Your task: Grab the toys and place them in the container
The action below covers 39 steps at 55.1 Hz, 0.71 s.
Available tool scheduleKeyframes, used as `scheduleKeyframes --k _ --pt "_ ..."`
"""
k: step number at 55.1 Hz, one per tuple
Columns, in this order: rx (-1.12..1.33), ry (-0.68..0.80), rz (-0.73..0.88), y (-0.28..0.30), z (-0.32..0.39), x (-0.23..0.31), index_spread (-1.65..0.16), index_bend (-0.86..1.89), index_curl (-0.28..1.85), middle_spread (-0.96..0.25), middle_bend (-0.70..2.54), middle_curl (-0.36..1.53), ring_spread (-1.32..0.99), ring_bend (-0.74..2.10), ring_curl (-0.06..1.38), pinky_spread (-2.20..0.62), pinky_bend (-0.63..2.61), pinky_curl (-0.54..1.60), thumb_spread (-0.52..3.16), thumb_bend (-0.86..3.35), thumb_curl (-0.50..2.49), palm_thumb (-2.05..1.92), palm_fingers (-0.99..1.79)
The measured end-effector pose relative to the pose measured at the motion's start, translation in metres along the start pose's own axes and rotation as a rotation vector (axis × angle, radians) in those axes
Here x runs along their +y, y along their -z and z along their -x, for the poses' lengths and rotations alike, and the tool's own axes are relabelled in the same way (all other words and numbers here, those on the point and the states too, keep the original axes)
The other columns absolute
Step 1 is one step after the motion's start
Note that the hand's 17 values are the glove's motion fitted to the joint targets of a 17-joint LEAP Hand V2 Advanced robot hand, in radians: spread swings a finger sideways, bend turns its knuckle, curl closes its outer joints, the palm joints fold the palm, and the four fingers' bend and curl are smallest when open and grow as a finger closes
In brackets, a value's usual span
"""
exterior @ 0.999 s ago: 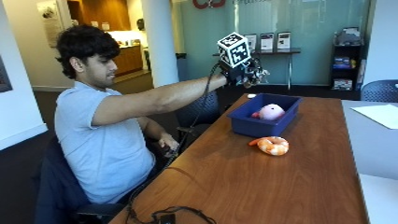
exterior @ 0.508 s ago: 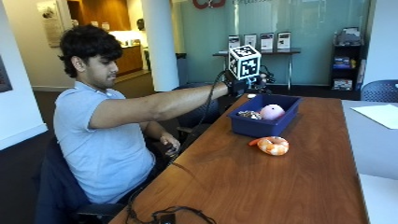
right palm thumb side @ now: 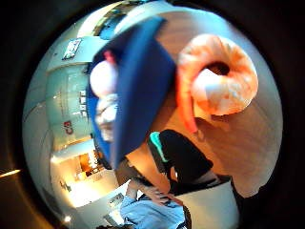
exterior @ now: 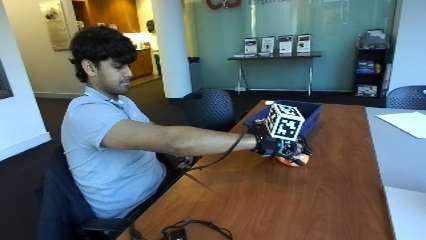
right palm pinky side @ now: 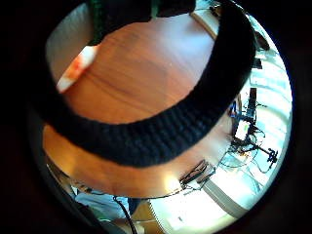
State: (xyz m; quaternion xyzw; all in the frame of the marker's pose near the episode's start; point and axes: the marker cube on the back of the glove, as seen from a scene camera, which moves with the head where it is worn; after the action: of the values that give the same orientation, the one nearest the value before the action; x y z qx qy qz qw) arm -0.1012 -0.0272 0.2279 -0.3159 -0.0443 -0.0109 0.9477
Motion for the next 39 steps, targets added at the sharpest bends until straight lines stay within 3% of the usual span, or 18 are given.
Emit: scheduleKeyframes --k 8,15,24,29,39 --pt "0.078 -0.016 0.022 -0.028 0.007 -0.019 -0.26 0.06 0.28 -0.01 0.16 0.28 -0.02 0.14 0.17 0.07 0.86 0.36 1.33 -0.03 0.22 -0.04 -0.27" --pt "0.066 -0.004 -0.075 -0.032 0.004 -0.026 -0.24 0.04 0.22 0.00 0.17 0.28 -0.05 0.24 0.20 0.06 0.82 0.35 1.32 -0.03 0.23 -0.04 -0.21" --pt "0.098 -0.004 -0.180 -0.031 -0.007 -0.022 -0.23 0.13 0.19 -0.01 0.33 0.34 -0.13 0.73 0.33 0.02 0.58 0.27 1.59 0.11 0.25 0.14 0.24" --pt "0.099 0.000 -0.236 -0.025 -0.019 -0.015 -0.23 0.07 0.15 -0.03 0.33 0.36 -0.21 0.99 0.42 -0.19 0.82 0.32 1.69 0.23 0.29 0.28 0.58" --pt "-0.038 -0.025 -0.388 0.027 -0.018 -0.001 -0.20 0.15 0.17 -0.04 0.41 0.45 -0.26 1.18 0.55 -0.32 0.96 0.42 1.63 0.45 0.41 0.57 0.64"
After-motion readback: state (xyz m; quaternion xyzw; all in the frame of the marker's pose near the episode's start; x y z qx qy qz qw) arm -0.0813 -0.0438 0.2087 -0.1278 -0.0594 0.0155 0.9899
